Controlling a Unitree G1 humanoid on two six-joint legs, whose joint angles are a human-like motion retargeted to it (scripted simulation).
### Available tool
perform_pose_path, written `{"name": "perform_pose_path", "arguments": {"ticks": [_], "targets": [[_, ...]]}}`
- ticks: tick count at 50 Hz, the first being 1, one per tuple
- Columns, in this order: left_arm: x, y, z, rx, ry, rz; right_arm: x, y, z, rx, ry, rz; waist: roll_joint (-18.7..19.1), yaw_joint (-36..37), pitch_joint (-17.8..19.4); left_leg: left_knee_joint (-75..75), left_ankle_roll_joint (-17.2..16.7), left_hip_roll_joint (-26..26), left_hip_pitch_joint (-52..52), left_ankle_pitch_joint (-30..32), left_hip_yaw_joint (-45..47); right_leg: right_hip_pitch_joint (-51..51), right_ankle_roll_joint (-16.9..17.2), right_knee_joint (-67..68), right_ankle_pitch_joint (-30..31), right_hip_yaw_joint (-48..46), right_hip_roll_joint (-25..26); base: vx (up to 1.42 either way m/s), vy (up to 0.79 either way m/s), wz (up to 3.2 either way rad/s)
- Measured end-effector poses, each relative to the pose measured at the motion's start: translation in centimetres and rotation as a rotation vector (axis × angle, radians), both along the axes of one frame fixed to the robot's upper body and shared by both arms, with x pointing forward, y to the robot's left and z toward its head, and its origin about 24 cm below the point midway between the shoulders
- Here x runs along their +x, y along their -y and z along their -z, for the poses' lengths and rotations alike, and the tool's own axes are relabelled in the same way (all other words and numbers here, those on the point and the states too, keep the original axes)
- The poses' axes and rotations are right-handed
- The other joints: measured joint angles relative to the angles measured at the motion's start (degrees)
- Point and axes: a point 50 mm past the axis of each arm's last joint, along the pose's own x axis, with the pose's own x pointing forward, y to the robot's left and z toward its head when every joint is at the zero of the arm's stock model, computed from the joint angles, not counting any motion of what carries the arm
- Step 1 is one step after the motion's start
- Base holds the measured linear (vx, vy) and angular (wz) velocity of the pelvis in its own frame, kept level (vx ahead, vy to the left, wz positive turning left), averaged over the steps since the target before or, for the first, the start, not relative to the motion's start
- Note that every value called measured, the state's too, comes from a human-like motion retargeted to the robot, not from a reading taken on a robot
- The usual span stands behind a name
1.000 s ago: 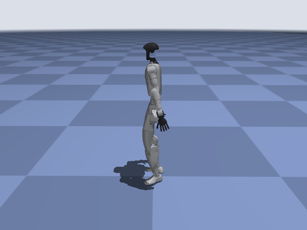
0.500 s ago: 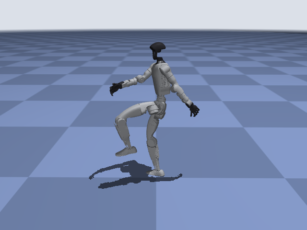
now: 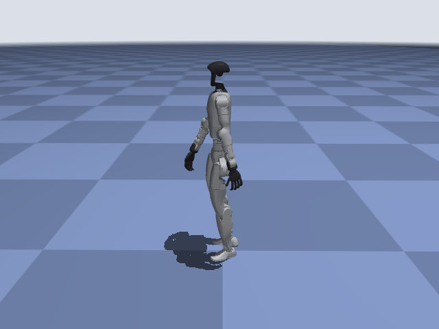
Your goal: In place motions
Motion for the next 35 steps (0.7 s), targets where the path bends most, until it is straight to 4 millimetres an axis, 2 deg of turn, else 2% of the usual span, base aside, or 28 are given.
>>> {"name": "perform_pose_path", "arguments": {"ticks": [3, 5, 7, 8, 10, 12, 15, 17, 18, 20, 23, 26, 28, 30, 32, 33, 35], "targets": [[2.0, -1.5, -0.1, 0.032, -0.028, 0.185, -3.9, 1.5, 1.5, -0.059, -0.101, 0.013, -0.93, 1.07, 0.78, 0.81, 1.31, -0.50, 0.21, -0.88, -1.57, 0.22, 0.09, 2.24, -0.61, -0.62, -0.76, 0.13, 0.19, 0.04], [4.5, -1.8, 0.0, 0.047, 0.001, 0.292, -8.0, 2.9, 2.6, -0.125, -0.232, 0.055, -1.18, 1.45, 1.27, 1.70, 2.03, -0.38, 0.39, -1.71, -2.66, -0.49, -0.91, 5.85, -0.73, -1.64, -1.40, 0.12, 0.18, 0.05], [7.0, -1.1, 0.2, 0.035, 0.071, 0.312, -12.6, 4.2, 3.3, -0.171, -0.385, 0.129, -1.01, 1.25, 1.98, 2.45, 2.42, 0.16, 1.06, -2.43, -3.26, -2.27, -3.33, 11.93, 3.81, -2.61, -2.21, 0.14, 0.20, 0.10], [8.6, -0.6, 0.2, 0.031, 0.121, 0.316, -14.8, 4.8, 3.4, -0.180, -0.454, 0.170, -0.39, 1.18, 2.78, 2.84, 2.26, 1.06, 1.60, -2.74, -3.45, -4.11, -4.87, 16.97, 8.22, -2.80, -2.79, 0.07, 0.19, -0.03], [13.3, 0.4, -0.1, 0.085, 0.256, 0.363, -18.3, 6.0, 3.3, -0.223, -0.540, 0.267, 1.72, 0.20, 5.47, 3.78, 1.98, 3.65, 2.61, -3.75, -3.45, -10.60, -9.70, 32.54, 18.29, -2.01, -5.80, -0.06, 0.20, -0.06], [19.7, 1.2, -1.6, 0.156, 0.430, 0.389, -21.2, 8.1, 2.7, -0.314, -0.580, 0.383, 3.88, -3.75, 8.91, 4.92, 2.44, 5.30, 3.10, -4.01, -4.53, -20.62, -13.99, 50.78, 19.32, 1.73, -6.90, -0.12, 0.35, 0.10], [30.1, 2.2, -6.5, 0.233, 0.764, 0.364, -24.8, 11.5, 1.3, -0.445, -0.672, 0.510, 5.12, -12.48, 13.34, 6.03, 4.83, 4.36, 3.25, -4.18, -6.18, -35.83, -16.80, 76.10, 12.21, 1.87, -16.84, -0.16, 0.43, 0.56], [36.4, 2.0, -11.7, 0.286, 1.015, 0.304, -26.1, 13.5, 0.2, -0.504, -0.733, 0.555, 6.82, -20.65, 17.24, 7.48, 6.51, 6.49, 2.15, -4.23, -6.44, -48.07, -16.42, 85.46, 10.09, 3.72, -18.52, -0.26, 0.30, 1.31], [39.0, 1.7, -14.6, 0.308, 1.138, 0.269, -26.8, 14.3, -0.3, -0.522, -0.760, 0.578, 7.73, -24.99, 19.38, 8.48, 7.09, 8.08, 1.46, -4.57, -7.13, -53.57, -15.87, 88.24, 9.32, 3.88, -19.36, -0.21, 0.23, 1.46], [42.7, 1.1, -20.3, 0.344, 1.356, 0.202, -28.3, 15.7, -1.4, -0.543, -0.823, 0.627, 9.21, -31.95, 22.90, 10.51, 8.36, 10.86, 0.05, -5.65, -8.41, -62.58, -15.80, 90.20, 8.47, 2.62, -20.39, -0.09, 0.16, 1.26], [45.6, 1.0, -26.6, 0.369, 1.553, 0.193, -31.8, 16.6, -3.2, -0.556, -0.954, 0.760, 10.57, -37.28, 25.42, 14.54, 10.01, 13.92, -2.70, -7.28, -9.70, -70.46, -16.80, 87.49, 7.37, 0.97, -20.68, 0.09, 0.08, 0.61], [46.7, 1.5, -30.1, 0.384, 1.633, 0.285, -34.9, 16.2, -4.5, -0.533, -1.049, 0.953, 12.37, -37.11, 24.38, 15.71, 10.29, 14.69, -4.39, -8.00, -10.65, -72.64, -16.89, 83.40, 7.83, 0.35, -19.39, 0.14, -0.01, -0.13], [47.1, 2.1, -31.2, 0.399, 1.661, 0.339, -36.0, 15.1, -4.7, -0.487, -1.067, 1.078, 12.35, -35.00, 22.31, 14.11, 10.01, 13.29, -3.83, -7.64, -9.54, -71.46, -16.88, 81.60, 8.66, 1.04, -18.60, 0.04, -0.09, -0.53], [47.1, 2.8, -31.2, 0.395, 1.667, 0.351, -35.9, 14.0, -4.1, -0.430, -1.055, 1.145, 11.58, -32.52, 20.05, 11.39, 9.45, 11.32, -2.60, -6.72, -7.62, -67.63, -16.86, 79.98, 9.62, 1.56, -17.96, -0.05, -0.09, -0.52], [46.9, 3.3, -29.8, 0.366, 1.635, 0.356, -35.5, 13.1, -3.5, -0.389, -1.050, 1.130, 11.52, -31.23, 17.13, 8.73, 8.47, 10.01, -2.60, -5.60, -7.21, -60.76, -16.86, 77.83, 9.88, -0.71, -18.62, -0.04, -0.12, -0.28], [46.6, 3.7, -28.7, 0.346, 1.608, 0.366, -35.1, 12.6, -3.1, -0.363, -1.044, 1.107, 11.63, -30.24, 15.76, 7.45, 7.99, 9.58, -2.52, -5.09, -6.76, -57.17, -16.36, 76.15, 10.72, -1.50, -18.22, -0.01, -0.06, -0.75], [45.6, 4.0, -25.8, 0.306, 1.545, 0.432, -32.5, 12.1, -1.8, -0.274, -1.015, 0.975, 10.49, -25.05, 15.03, 5.42, 7.40, 8.51, 0.86, -5.36, -1.87, -49.28, -14.36, 70.75, 14.07, 0.88, -13.50, 0.03, 0.05, -1.50]]}}
